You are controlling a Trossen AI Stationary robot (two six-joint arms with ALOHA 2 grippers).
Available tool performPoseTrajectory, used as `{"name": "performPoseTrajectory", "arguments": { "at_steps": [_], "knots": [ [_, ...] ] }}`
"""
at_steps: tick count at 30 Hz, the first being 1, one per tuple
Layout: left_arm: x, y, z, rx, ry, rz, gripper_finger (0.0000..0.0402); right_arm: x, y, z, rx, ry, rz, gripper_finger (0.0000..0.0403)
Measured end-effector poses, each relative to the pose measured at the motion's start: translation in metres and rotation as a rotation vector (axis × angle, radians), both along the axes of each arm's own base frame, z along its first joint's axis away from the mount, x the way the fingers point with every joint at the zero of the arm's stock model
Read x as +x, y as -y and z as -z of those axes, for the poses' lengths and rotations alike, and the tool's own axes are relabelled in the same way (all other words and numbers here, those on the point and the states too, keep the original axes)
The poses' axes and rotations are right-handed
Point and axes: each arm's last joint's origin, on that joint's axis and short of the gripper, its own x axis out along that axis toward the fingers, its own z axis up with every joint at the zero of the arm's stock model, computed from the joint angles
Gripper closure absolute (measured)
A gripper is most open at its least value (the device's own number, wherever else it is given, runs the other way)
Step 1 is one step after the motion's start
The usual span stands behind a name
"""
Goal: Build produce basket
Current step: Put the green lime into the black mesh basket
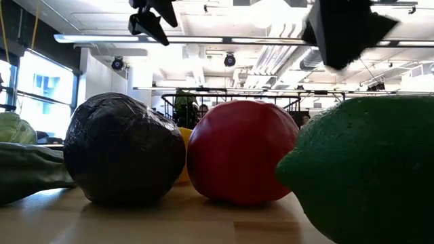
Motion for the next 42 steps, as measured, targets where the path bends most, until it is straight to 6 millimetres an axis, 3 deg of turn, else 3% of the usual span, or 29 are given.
{"name": "performPoseTrajectory", "arguments": {
  "at_steps": [27, 30, 37, 42],
  "knots": [
    [-0.008, 0.002, 0.005, -0.013, -0.099, -0.007, 0.0112, 0.014, -0.024, 0.065, 0.03, -0.065, 0.029, 0.0112],
    [-0.008, 0.002, 0.005, -0.013, -0.099, -0.007, 0.0112, 0.014, -0.024, 0.067, 0.044, -0.081, 0.035, 0.0134],
    [-0.008, 0.002, 0.005, -0.012, -0.099, -0.006, 0.0112, 0.015, -0.026, 0.066, 0.082, -0.09, 0.027, 0.0239],
    [-0.008, 0.002, 0.005, -0.012, -0.099, -0.006, 0.0112, 0.014, -0.026, 0.062, 0.104, -0.094, 0.021, 0.0244]
  ]
}}
